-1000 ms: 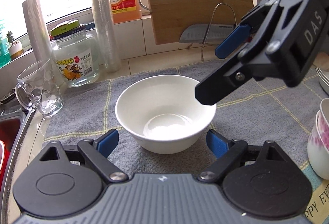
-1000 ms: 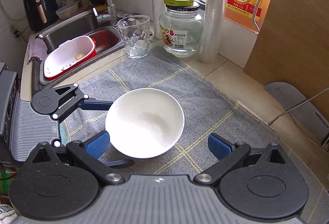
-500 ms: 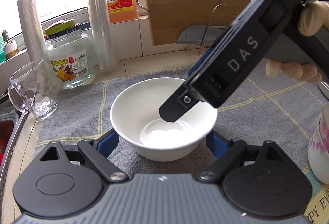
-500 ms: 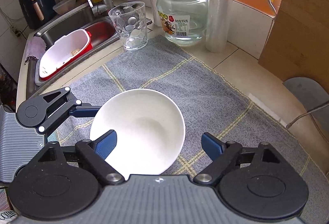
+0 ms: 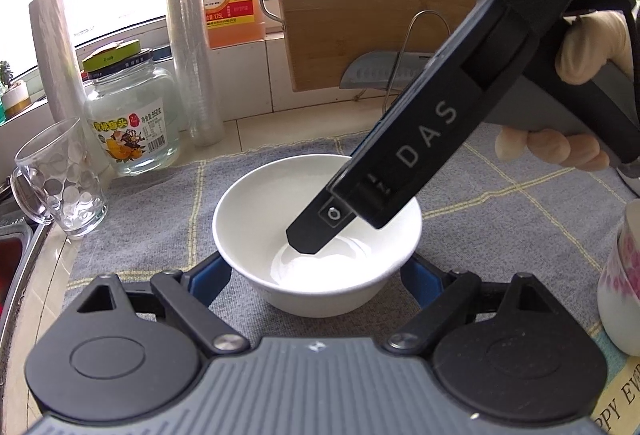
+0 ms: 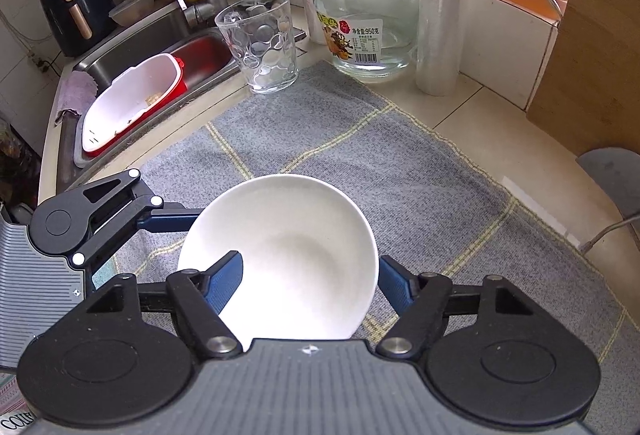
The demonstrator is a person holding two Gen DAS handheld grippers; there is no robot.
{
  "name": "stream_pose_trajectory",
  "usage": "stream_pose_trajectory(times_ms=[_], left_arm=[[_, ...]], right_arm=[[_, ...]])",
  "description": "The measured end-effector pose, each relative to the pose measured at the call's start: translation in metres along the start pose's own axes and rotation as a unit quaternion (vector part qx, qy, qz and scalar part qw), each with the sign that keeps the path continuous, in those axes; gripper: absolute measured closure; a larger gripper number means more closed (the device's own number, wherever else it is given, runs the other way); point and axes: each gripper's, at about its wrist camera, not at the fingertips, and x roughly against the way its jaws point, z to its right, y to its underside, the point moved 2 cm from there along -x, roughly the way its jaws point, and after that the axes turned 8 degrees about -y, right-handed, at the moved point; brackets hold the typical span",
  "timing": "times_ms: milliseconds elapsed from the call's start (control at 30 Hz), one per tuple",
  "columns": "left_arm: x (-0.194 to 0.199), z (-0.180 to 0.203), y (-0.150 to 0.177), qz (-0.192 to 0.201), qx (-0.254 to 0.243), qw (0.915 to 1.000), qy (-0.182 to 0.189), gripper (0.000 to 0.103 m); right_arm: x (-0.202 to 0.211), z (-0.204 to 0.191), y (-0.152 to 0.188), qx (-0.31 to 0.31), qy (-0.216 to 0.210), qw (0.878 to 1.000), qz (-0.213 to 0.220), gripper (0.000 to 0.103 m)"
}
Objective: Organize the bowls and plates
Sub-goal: 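Carry the white bowl with the right gripper and lower it onto the bowl stack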
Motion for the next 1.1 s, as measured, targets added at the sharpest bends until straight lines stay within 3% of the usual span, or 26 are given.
stream_pose_trajectory(times_ms=[500,1100], left_arm=[[0.013,0.006,-0.005,-0.005,-0.006,1.0,0.004,0.012],[0.069,0.045,-0.008,-0.001,-0.005,0.9997,0.024,0.012]], right_arm=[[0.012,-0.006,0.004,-0.009,-0.003,1.0,0.006,0.026],[0.075,-0.047,0.044,-0.004,-0.003,0.999,0.037,0.025]])
